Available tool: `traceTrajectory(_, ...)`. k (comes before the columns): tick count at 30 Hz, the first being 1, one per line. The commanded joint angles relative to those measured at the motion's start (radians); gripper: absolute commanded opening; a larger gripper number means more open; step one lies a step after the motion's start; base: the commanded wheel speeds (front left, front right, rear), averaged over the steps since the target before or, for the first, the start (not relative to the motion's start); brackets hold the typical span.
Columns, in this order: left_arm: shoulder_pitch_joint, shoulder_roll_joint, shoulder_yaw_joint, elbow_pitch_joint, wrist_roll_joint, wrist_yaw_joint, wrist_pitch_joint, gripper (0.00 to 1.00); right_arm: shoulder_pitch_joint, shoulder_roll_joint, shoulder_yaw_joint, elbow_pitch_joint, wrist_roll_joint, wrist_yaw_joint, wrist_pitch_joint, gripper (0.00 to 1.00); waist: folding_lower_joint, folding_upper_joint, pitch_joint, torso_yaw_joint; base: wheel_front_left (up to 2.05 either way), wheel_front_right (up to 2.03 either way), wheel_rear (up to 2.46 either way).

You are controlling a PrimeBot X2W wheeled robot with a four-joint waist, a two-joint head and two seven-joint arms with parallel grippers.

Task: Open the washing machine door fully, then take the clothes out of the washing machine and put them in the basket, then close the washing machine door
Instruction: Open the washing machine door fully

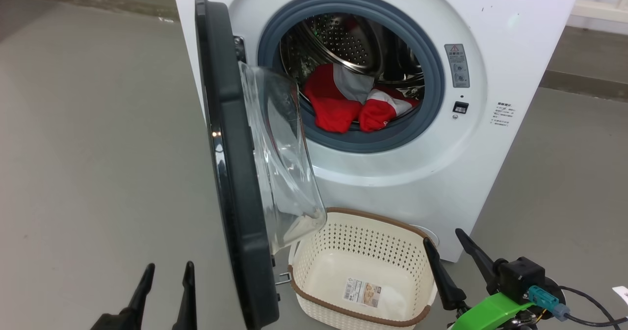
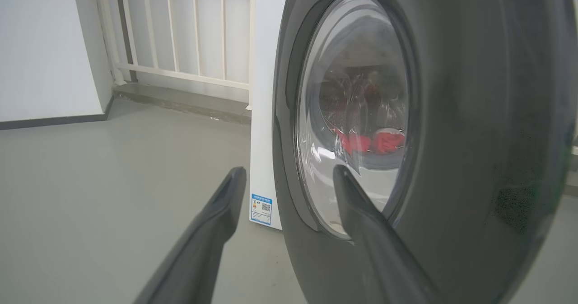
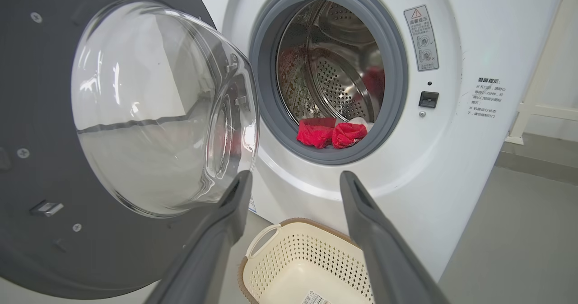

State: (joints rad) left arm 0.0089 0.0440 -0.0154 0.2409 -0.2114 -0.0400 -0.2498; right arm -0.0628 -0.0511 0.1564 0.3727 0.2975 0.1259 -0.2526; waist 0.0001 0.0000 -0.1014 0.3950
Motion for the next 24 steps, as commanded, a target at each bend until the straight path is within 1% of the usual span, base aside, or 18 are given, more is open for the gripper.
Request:
traceTrajectory(1,-0.015,0.007,0.029,-0.018,-0.004,0.009,-0.012,1.0,-0.014,0.001,0.025,-0.019,0.007,0.005,-0.009,1.0,0.0,0.0,-0.001,-0.001,0.0,0.0,0.0)
traceTrajectory(4,-0.015,0.007,0.024,-0.003,-0.002,0.014,-0.011,1.0,-0.013,0.001,0.03,-0.015,0.011,0.005,-0.009,1.0,0.0,0.0,-0.002,-0.005,0.0,0.0,0.0)
traceTrajectory(8,-0.016,0.015,0.018,-0.017,0.016,0.037,-0.002,1.0,-0.012,0.001,0.033,-0.015,0.018,0.005,-0.009,1.0,0.0,0.0,-0.003,-0.009,0.0,0.0,0.0)
traceTrajectory(9,-0.016,0.015,0.016,-0.024,0.018,0.041,0.002,0.66,-0.011,0.001,0.032,-0.015,0.018,0.005,-0.009,1.0,0.0,0.0,-0.003,-0.008,0.0,0.0,0.0)
traceTrajectory(10,-0.017,0.017,0.015,-0.034,0.021,0.044,0.003,0.36,-0.011,0.001,0.03,-0.014,0.018,0.005,-0.009,1.0,0.0,0.0,-0.003,-0.008,0.0,0.0,0.0)
traceTrajectory(11,-0.018,0.02,0.013,-0.045,0.027,0.049,0.004,0.01,-0.011,0.001,0.029,-0.012,0.018,0.005,-0.009,1.0,0.0,0.0,-0.003,-0.008,0.0,0.0,0.0)
traceTrajectory(16,-0.036,0.021,0.018,-0.133,0.024,0.072,0.029,0.0,-0.013,0.001,0.027,-0.004,0.018,0.005,-0.009,1.0,0.0,0.0,-0.002,-0.006,0.0,0.0,0.0)
traceTrajectory(20,-0.061,0.021,0.031,-0.236,0.005,0.091,0.059,0.0,-0.015,0.001,0.03,0.0,0.021,0.005,-0.009,1.0,0.0,0.0,-0.002,-0.01,0.0,0.0,0.0)
traceTrajectory(24,-0.098,0.027,0.024,-0.347,0.009,0.098,0.091,0.0,-0.019,0.001,0.037,0.004,0.023,0.005,-0.009,1.0,0.0,0.0,0.0,-0.019,0.0,0.0,0.0)
